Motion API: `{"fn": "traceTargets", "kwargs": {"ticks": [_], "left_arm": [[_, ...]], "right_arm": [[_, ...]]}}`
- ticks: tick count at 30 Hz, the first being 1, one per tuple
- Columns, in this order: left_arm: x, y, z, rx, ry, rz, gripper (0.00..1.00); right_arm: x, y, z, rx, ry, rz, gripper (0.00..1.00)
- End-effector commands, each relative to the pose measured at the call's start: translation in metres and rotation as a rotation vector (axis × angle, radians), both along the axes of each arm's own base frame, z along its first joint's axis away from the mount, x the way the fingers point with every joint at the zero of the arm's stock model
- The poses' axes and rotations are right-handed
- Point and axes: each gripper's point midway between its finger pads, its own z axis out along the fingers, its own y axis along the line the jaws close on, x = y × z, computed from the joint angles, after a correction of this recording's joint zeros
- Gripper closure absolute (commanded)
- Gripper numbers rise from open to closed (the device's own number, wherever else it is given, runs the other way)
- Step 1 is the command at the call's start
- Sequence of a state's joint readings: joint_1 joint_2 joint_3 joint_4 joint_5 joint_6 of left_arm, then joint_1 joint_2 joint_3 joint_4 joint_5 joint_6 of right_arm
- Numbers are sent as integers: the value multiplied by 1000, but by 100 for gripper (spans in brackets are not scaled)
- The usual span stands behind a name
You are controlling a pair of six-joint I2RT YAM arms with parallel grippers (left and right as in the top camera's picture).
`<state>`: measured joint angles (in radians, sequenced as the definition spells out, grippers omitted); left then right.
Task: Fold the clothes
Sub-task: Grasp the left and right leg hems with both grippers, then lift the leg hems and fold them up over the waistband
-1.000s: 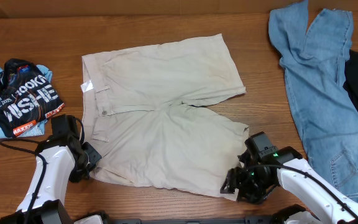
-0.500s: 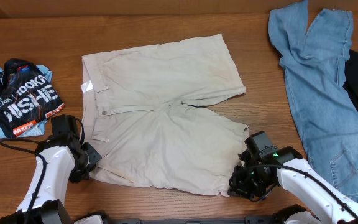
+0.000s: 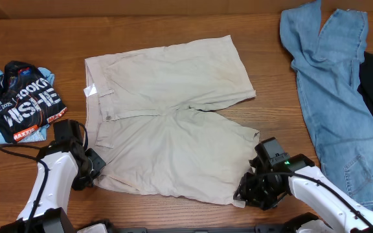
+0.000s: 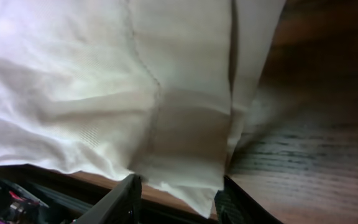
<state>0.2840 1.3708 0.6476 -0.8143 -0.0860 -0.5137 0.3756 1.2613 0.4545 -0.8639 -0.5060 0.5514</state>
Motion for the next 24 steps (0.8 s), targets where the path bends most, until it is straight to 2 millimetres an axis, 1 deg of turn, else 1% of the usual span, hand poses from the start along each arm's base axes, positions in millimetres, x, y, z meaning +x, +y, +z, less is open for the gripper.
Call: {"fn": "traceTargets", "kwargs": {"ticks": [1,4,5,7,8,12,15,17,19,21,24], "left_arm": [[-6,-1,-3,-8,26,-14,96],[-6,-1,-3,-9,26,-14,96],[-6,-1,-3,-9,26,-14,96],[-6,-1,-3,-9,26,-14,96],[-6,-1,-3,-9,26,-14,96],[-5,-2,0,-18,28,-17,96],[0,-9,8,-63,15,-66,96],[4,-10,19,-71,5,-84,96],[8,-8,33,-65,-13,-99,96],[14,-7,53,-52,-43,-123,96],[19,-5,80,-34,-87,-148,96]], "right_arm": [[-4,0,-3,0,9,-4,58],[-4,0,-3,0,9,-4,60],[-4,0,-3,0,9,-4,65],[-4,0,-3,0,8,-4,90],[-3,0,-3,1,5,-3,96],[1,1,-2,-1,-11,-3,96],[14,-3,6,-38,-49,-5,96],[32,-5,21,-72,-111,-5,96],[52,-3,46,-80,-191,0,96],[73,-2,76,-91,-280,-9,96],[101,-9,122,-145,-415,-32,96]]}}
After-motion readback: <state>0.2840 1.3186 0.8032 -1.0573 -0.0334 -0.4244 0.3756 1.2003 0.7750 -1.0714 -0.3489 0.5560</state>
